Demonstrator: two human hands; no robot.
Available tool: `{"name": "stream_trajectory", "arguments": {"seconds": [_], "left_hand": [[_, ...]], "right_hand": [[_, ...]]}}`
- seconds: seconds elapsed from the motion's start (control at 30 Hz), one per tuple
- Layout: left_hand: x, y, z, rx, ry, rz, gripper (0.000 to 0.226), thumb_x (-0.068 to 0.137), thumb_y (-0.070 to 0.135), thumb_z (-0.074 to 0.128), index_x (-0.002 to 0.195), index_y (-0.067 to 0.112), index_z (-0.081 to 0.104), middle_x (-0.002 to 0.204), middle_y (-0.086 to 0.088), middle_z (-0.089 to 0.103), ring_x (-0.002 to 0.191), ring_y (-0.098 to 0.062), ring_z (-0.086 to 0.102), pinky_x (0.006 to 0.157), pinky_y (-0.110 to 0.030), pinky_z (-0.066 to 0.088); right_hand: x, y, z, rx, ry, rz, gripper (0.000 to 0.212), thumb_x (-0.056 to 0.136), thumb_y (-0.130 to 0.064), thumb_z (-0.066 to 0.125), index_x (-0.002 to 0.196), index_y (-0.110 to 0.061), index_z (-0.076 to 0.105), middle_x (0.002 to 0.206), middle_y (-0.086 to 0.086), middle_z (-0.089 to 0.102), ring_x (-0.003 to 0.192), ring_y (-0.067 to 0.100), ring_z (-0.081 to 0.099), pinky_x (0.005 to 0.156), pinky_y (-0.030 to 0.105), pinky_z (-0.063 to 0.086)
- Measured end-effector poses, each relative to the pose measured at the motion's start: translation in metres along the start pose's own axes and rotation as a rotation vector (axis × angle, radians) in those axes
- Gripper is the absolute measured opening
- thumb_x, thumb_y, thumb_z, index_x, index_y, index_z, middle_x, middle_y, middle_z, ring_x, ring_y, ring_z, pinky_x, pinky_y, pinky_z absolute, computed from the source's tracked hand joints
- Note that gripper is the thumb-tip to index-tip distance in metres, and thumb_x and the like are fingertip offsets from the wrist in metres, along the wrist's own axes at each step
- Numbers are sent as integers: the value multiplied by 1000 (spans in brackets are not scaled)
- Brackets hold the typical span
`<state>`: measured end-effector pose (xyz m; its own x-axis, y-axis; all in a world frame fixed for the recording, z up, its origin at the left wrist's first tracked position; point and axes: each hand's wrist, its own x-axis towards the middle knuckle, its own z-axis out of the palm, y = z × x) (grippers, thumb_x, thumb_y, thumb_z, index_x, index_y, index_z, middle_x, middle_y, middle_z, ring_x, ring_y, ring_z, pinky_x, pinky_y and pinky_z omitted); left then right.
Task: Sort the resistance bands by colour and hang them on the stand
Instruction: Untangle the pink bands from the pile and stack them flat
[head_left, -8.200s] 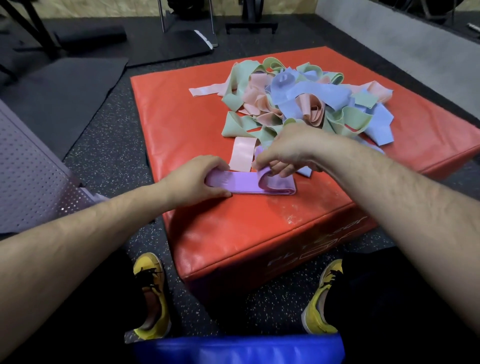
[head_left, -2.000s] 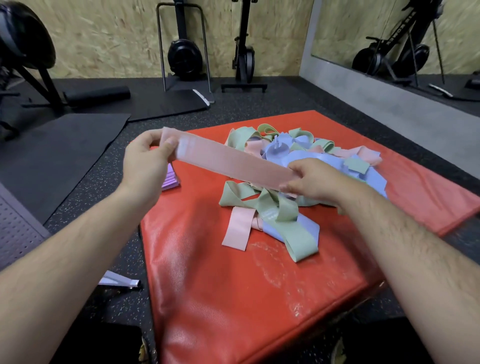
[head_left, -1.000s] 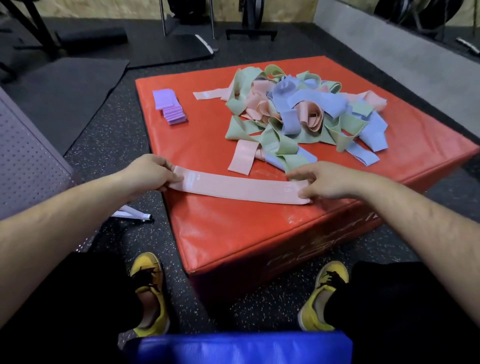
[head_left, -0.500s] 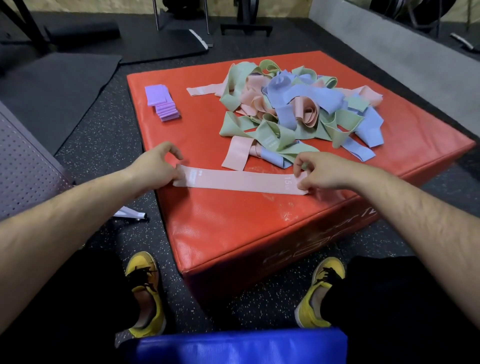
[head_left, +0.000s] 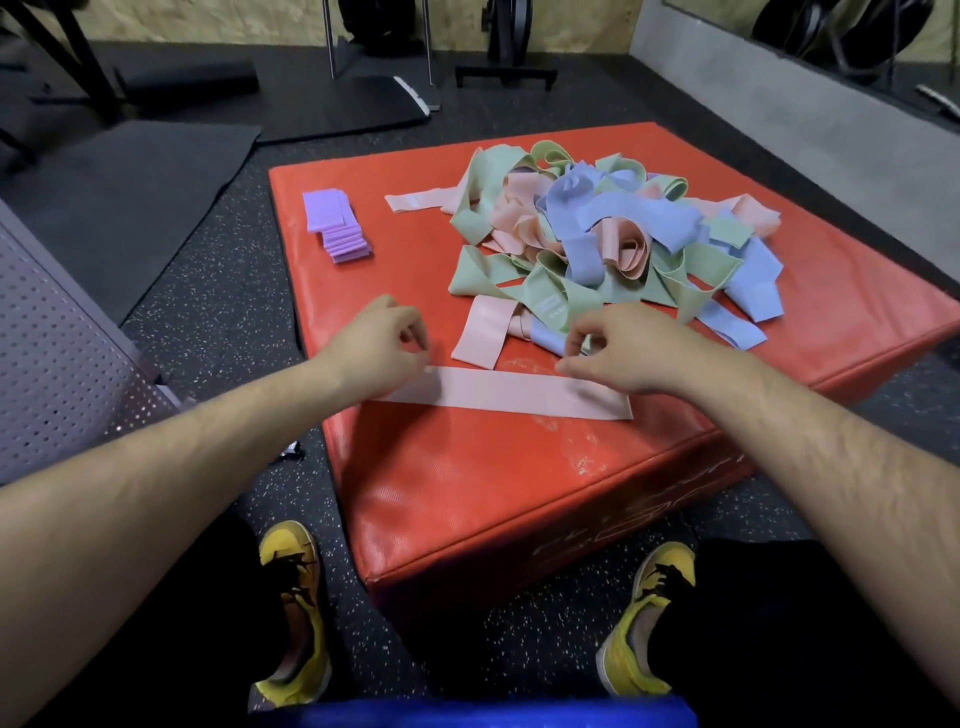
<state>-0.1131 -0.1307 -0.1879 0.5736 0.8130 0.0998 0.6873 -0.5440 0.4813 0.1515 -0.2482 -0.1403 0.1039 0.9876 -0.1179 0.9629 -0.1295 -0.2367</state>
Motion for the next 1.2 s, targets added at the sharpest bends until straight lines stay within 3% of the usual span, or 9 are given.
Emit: {"name": "stream_trajectory", "arguments": {"seconds": [0.2, 0.43, 0.53, 0.63, 0.7, 0.83, 0.93, 1.07, 1.2], "left_hand": [[42, 29, 17, 165, -160, 209, 15, 86, 21, 72, 100, 16, 74, 100, -2, 61, 97, -23, 59, 85, -33, 47], [63, 38, 6, 347, -346, 322, 6, 89, 23, 62, 89, 18, 66, 95, 1, 54, 93, -24, 56, 80, -37, 47], [66, 42, 3, 339, -312, 246, 19, 91, 36, 59, 85, 19, 54, 93, 1, 51, 88, -27, 55, 78, -40, 47], [70, 44, -5, 247, -249, 197, 13, 93, 27, 57, 90, 15, 53, 92, -4, 56, 87, -30, 55, 71, -37, 42], [70, 46, -14, 141, -134, 180, 9, 93, 20, 56, 90, 12, 53, 90, -6, 61, 81, -28, 53, 65, -35, 35], [71, 48, -37, -121, 115, 118, 4, 90, 15, 53, 89, 11, 55, 83, -4, 68, 78, -25, 62, 70, -42, 50], [70, 49, -47, -283, 153, 63, 5, 92, 19, 55, 93, 15, 55, 81, -3, 69, 76, -21, 66, 70, -44, 55], [66, 53, -51, -311, 113, 117, 26, 92, 32, 66, 111, 18, 56, 94, 0, 65, 79, -13, 58, 74, -33, 48], [72, 54, -51, -299, 240, 152, 20, 96, 25, 63, 88, 7, 59, 83, -14, 63, 75, -18, 54, 75, -46, 47]], "right_hand": [[32, -18, 8, -25, -11, -65, 8, 87, -34, 63, 80, -32, 63, 78, -10, 57, 81, 17, 58, 70, 32, 49], [57, -26, 3, -40, -15, -84, 9, 93, -34, 56, 91, -32, 64, 94, -13, 59, 90, 17, 62, 79, 35, 54], [64, -26, 2, 87, -29, -127, 23, 89, -26, 59, 112, -29, 63, 112, -9, 51, 92, 15, 60, 82, 34, 53], [71, -32, 0, 180, -34, -207, 40, 83, -17, 66, 123, -24, 61, 119, -5, 48, 100, 11, 52, 87, 26, 43], [78, -35, 2, 250, -14, -216, 33, 83, -20, 72, 115, -21, 64, 112, -6, 56, 93, 10, 53, 82, 23, 40], [89, -35, 1, 422, 97, -179, 14, 93, -25, 65, 93, -11, 65, 84, -7, 63, 77, 14, 58, 73, 28, 44], [93, -37, -8, 503, 151, -155, 23, 97, -27, 62, 85, -7, 60, 77, -3, 54, 71, 12, 47, 71, 32, 41], [97, -45, -15, 562, 159, -199, 29, 96, -24, 62, 81, -1, 53, 70, -2, 40, 66, 12, 37, 63, 32, 33], [97, -52, -17, 606, 194, -253, 21, 95, -21, 65, 80, -11, 55, 72, -5, 44, 67, 9, 40, 64, 25, 35]]}}
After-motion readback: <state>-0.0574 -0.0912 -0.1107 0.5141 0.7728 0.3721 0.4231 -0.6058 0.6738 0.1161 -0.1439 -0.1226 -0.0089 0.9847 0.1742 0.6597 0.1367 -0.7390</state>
